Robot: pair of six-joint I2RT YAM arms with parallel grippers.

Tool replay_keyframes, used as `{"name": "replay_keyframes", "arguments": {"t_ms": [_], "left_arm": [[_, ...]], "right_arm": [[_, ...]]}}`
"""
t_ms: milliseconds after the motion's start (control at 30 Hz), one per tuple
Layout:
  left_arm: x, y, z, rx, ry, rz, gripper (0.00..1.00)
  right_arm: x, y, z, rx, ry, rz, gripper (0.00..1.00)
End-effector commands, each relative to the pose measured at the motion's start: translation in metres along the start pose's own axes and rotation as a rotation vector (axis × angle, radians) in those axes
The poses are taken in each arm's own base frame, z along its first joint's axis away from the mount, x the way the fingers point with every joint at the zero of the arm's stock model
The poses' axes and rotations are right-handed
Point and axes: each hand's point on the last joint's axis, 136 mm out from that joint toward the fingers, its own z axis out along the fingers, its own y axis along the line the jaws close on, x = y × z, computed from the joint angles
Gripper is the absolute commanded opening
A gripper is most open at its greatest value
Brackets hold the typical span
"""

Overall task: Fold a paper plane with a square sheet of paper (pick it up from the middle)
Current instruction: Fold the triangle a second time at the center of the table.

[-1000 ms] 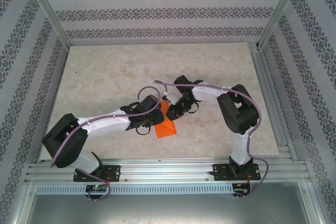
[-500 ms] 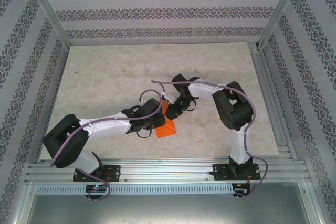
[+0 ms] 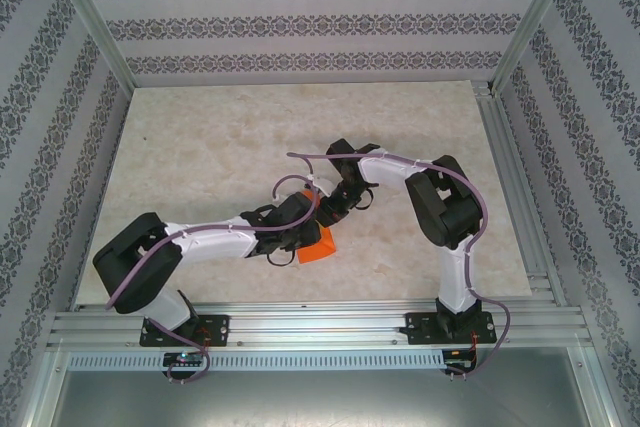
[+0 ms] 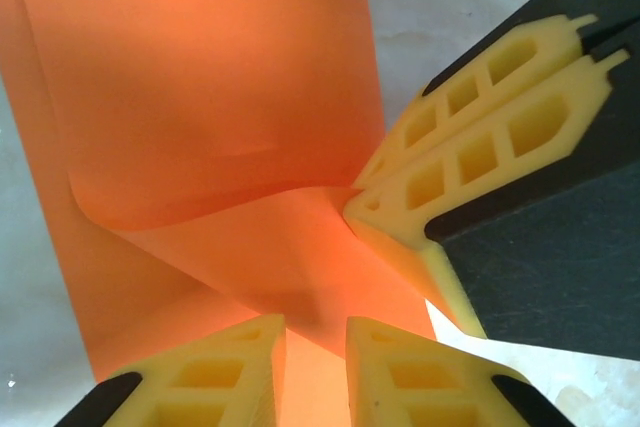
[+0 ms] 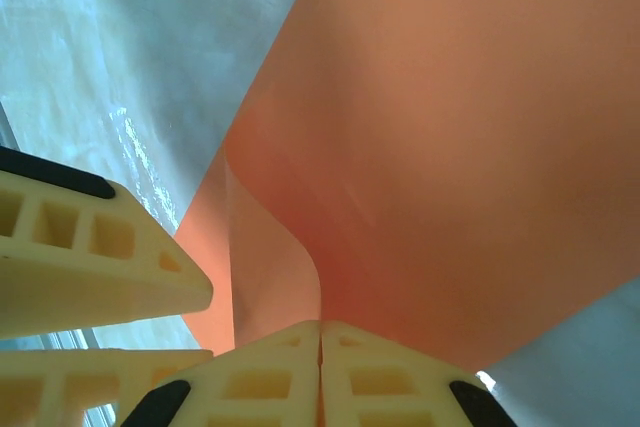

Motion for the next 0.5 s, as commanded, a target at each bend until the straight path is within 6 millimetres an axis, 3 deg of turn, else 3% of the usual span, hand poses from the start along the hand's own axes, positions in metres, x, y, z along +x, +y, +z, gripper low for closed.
{"name": "replay_keyframes", "arguments": {"t_ms": [0,233,467], "left_arm": [[0.0,-0.01,0.005,0.034,-0.017,-0.012,0.24],[-0.004,-0.02,-0.001,0.076,-0.038,0.002,0.25],[-0.002,-0.016,0.004,0.065,-0.035,0.001,0.25]], "right_arm": [[-0.003,-0.003,0.004,0.003,0.01,-0.024,0.08],[-0.002,-0.002,0.005,-0.002,0.018,-0.019,0.08],[-0.002,-0.003,0.005,0.004,0.019,-0.02,0.08]]}}
